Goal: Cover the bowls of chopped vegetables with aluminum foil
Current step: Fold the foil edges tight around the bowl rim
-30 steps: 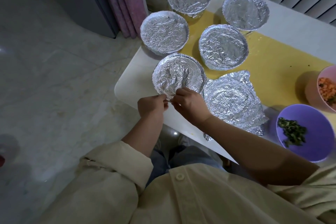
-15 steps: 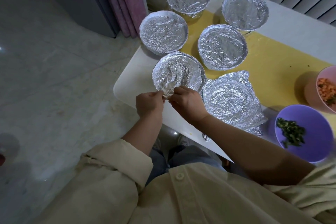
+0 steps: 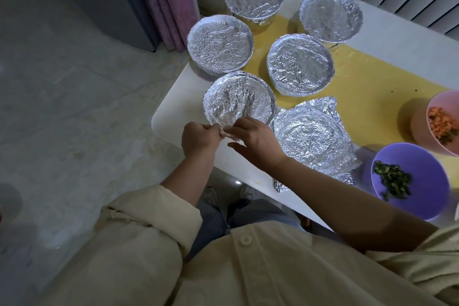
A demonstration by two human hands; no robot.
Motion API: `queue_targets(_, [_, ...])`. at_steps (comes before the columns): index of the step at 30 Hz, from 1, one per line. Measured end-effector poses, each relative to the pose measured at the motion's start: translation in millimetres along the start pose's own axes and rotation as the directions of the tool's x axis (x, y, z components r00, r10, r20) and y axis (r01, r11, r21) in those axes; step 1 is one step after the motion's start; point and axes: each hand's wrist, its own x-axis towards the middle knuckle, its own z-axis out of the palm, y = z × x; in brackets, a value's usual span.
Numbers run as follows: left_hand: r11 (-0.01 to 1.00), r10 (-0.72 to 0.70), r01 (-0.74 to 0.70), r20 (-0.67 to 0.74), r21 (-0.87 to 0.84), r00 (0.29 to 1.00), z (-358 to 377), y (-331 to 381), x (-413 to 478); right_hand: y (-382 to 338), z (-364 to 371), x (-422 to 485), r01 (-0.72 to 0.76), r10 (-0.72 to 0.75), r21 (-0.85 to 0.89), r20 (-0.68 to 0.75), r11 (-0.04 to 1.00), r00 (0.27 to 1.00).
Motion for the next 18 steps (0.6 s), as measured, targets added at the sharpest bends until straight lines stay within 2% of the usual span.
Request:
queue_targets(3, [0.999,0.034,-0.034,-0.009,0.017,0.999,-7.2,3.1,3.9,8.1,-8.5,-11.7,-0.022,0.022,0.005,0.015,1.0,1.0])
queue_targets(8, [0.994,-0.032,0.028,-0.038,-0.11,0.999,-2.4,-7.6,3.1,13.0,-3.7,-8.4,0.021,-0.021,-0.012,-0.025,1.0,0.999])
queue_targets(13, [0.992,-0.025,0.019,-0.048,-0.122,0.999,2.6,-14.1,4.9,5.9,0.2,-1.0,0.023,-0.024,-0.021,-0.035,1.0,0.999])
queue_targets(18, [0.972,-0.133,0.149,0.098,-0.183,0.986,5.7,-10.1,-2.9,3.4,1.3,0.9,0.025,-0.026,-0.034,-0.039,0.999,0.999])
